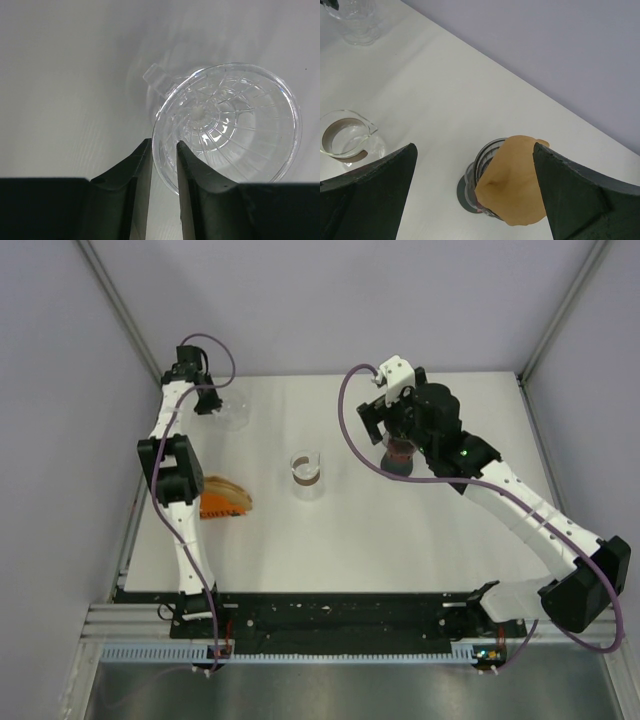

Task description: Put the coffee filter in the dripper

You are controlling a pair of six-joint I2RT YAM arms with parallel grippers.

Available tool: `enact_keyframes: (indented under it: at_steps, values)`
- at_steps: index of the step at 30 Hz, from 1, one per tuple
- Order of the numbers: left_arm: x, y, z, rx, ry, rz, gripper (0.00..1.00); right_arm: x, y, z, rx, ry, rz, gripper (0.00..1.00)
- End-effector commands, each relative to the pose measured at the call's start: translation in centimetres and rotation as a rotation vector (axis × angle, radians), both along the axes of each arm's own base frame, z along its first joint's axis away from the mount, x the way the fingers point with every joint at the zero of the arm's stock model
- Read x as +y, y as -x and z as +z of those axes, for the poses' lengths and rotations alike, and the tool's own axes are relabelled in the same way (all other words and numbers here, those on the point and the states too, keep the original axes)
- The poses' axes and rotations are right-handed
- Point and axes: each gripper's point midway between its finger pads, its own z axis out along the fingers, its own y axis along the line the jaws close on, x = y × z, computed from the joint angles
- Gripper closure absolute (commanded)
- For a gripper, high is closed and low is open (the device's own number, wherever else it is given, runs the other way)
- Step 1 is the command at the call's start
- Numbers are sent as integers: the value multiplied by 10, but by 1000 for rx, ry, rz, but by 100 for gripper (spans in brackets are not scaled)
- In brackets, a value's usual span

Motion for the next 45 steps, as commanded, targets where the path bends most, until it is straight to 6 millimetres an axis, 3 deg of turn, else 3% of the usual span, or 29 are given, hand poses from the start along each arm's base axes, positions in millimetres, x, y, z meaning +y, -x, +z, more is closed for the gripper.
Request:
enact_keyframes:
  at_steps: [1,4,6,7,9,11,17,21,25,26,27,30,34,39,45]
  values:
    - [-9,3,-23,43,70,-38,68,-6,3,26,-58,-35,-7,1]
    - [-11,5,-28,54,81,-44,62,-6,3,27,-58,-35,-7,1]
    - [-10,4,-26,50,77,-41,65,-6,4,26,-56,-36,-6,1]
    - [-10,4,-25,47,76,-39,71,-6,4,26,-54,-36,-6,1]
    - [-10,4,-19,41,76,-28,100,-7,5,27,-57,-38,-6,1]
    - [-11,4,-6,20,85,-34,100,-7,6,27,-57,-38,-6,1]
    - [-45,24,72,-84,190,-165,100,-8,8,29,-60,-44,-1,1]
    - [-86,63,138,-153,276,-305,100,-7,9,26,-55,-45,3,1]
    - [-139,112,169,-156,306,-462,100,-7,11,25,-53,-56,9,1]
    - [-146,123,170,-146,314,-486,100,-7,13,25,-53,-59,13,1]
    - [-173,139,172,-134,321,-554,100,-7,13,23,-50,-61,16,1]
    - [-214,170,172,-102,325,-657,100,-7,16,23,-52,-67,20,1]
    - [-252,196,164,-42,346,-755,100,-10,19,25,-55,-78,14,1]
    - [-269,207,149,5,332,-790,100,-17,26,28,-67,-83,2,1]
    - [-265,212,139,40,290,-797,100,-22,26,27,-67,-67,-13,1]
